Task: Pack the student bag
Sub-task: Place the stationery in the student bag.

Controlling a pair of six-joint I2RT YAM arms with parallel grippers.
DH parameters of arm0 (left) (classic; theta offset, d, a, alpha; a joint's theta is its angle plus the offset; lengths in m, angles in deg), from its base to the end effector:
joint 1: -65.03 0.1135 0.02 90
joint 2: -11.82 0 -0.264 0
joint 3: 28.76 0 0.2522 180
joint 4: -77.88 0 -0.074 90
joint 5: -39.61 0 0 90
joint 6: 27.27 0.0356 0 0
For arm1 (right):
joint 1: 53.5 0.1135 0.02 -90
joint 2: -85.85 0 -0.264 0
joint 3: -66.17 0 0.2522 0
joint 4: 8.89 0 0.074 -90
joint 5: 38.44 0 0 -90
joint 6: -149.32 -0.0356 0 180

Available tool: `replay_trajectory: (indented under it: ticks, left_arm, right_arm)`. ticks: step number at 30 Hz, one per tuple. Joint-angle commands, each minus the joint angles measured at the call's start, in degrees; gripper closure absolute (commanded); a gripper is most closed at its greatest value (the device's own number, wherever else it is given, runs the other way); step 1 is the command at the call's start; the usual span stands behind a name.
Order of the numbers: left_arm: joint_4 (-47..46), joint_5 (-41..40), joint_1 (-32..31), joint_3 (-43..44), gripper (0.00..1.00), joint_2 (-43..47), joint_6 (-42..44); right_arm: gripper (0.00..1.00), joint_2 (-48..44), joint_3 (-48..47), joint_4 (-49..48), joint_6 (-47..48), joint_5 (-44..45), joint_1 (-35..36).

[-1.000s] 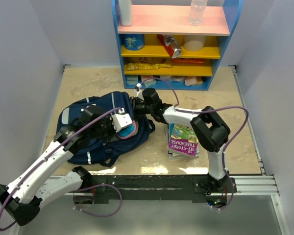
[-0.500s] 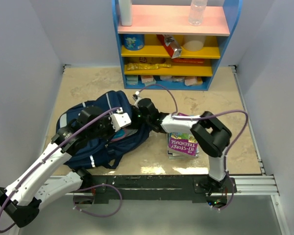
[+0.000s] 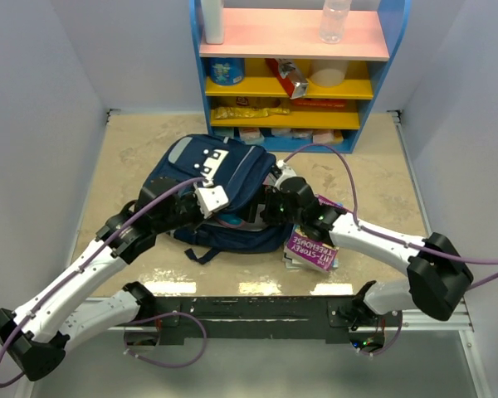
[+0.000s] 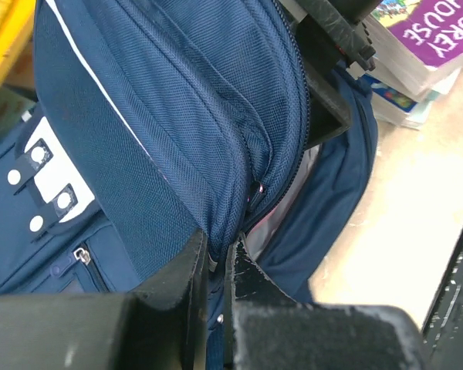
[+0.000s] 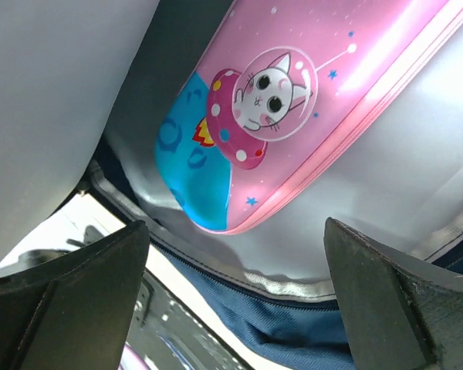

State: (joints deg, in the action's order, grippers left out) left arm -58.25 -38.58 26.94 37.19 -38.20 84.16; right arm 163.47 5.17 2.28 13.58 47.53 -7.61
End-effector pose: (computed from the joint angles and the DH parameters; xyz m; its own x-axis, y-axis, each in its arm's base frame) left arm 0.1443 -0.1224 0.3340 -0.0707 0.5098 -0.8574 0.8293 0.5077 0.2335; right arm 0.2084 0.2185 0.2482 -0.7704 0.2317 -0.5940 -0.2977 0.6932 0.6564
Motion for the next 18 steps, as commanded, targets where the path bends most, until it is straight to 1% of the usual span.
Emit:
replay_trajectory:
  ticks: [1,5,7,8,10,11,13,14,15,17,18]
  left_arm:
    - [-0.8,-8.3,1.2,-2.1,1.00,-1.7,-3.1]
    - [0.9,-6.9,1.2,-1.8,1.00,-1.6,-2.4]
    - [1.8,-6.5,1.2,-1.5,1.00,-1.5,-2.2]
    - [3.0,-7.3,1.2,-1.6,1.00,-1.6,-2.1]
    - [4.4,-8.9,1.3,-1.8,1.00,-1.8,-1.8]
    - [4.9,-11.1,1.3,-2.3,1.00,-1.8,-1.9]
    - [4.8,-12.9,1.8,-4.4,1.00,-1.5,-1.7]
    - [4.0,-13.4,2.1,-5.1,1.00,-0.8,-1.7]
    - [3.4,-13.7,2.6,-6.6,1.00,-0.5,-1.9]
    - [1.3,-15.9,3.0,-7.6,1.00,-0.3,-2.4]
    - [0.9,-16.5,3.4,-8.1,1.00,-0.8,-2.9]
  right_arm:
    - [0.02,-5.0,-0.5,-13.4,2.7,-6.2,0.0]
    - [0.11,1.8,-6.0,-3.7,3.5,-8.3,-0.8]
    - [0.15,5.3,-8.7,-2.9,3.4,-9.8,-1.7]
    - [0.19,6.3,-9.9,-1.2,3.5,-11.4,-2.9]
    - [0.21,7.8,-14.3,2.4,6.2,-13.1,-4.2]
    - [0.22,8.1,-15.8,7.8,7.8,-15.8,-5.2]
    - [0.26,9.0,-20.0,13.1,13.7,-19.2,-6.7]
    - [0.27,9.0,-21.2,18.4,15.6,-19.6,-6.8]
    - [0.27,8.9,-23.1,20.7,19.2,-19.7,-6.7]
    - [0.20,7.4,-24.1,25.7,21.5,-19.0,-6.9]
    - [0.17,6.6,-24.7,27.0,23.3,-16.6,-6.9]
